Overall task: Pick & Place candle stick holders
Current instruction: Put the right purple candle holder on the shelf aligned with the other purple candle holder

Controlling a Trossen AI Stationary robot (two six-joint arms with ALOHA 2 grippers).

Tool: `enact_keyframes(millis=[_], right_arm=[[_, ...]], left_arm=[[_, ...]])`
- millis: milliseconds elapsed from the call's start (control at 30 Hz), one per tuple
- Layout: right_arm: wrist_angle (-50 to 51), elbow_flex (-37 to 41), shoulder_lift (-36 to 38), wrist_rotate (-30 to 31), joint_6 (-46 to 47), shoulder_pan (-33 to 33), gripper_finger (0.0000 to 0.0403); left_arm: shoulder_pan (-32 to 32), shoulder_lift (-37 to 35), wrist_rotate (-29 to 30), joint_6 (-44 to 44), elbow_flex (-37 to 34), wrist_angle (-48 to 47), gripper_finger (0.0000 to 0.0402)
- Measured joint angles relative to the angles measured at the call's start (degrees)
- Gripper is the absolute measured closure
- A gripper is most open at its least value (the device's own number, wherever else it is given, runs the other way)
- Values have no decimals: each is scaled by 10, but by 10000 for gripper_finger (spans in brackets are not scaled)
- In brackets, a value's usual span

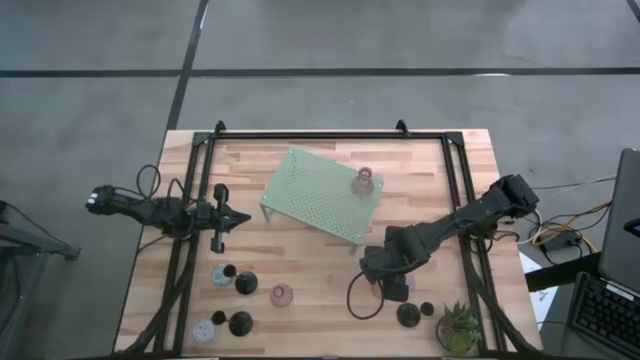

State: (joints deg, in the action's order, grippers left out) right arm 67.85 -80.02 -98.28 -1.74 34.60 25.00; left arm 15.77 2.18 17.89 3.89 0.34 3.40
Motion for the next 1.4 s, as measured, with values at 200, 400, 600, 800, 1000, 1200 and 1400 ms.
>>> enact_keyframes(millis=[200,400,600,800,1000,1200,1400], right_arm=[[-17,22,0,-10,11,4,210],[-53,39,0,-14,14,8,219],[-72,51,0,-19,15,10,226],[-89,53,0,-18,15,10,227],[-99,60,0,-17,17,10,236],[-113,75,-1,-17,17,10,245],[-116,87,-1,-25,17,10,258]], left_arm=[[0,0,0,0,0,0,390],[0,0,0,0,0,0,390],[0,0,0,0,0,0,390],[0,0,0,0,0,0,390],[0,0,0,0,0,0,390],[0,0,0,0,0,0,390],[0,0,0,0,0,0,390]])
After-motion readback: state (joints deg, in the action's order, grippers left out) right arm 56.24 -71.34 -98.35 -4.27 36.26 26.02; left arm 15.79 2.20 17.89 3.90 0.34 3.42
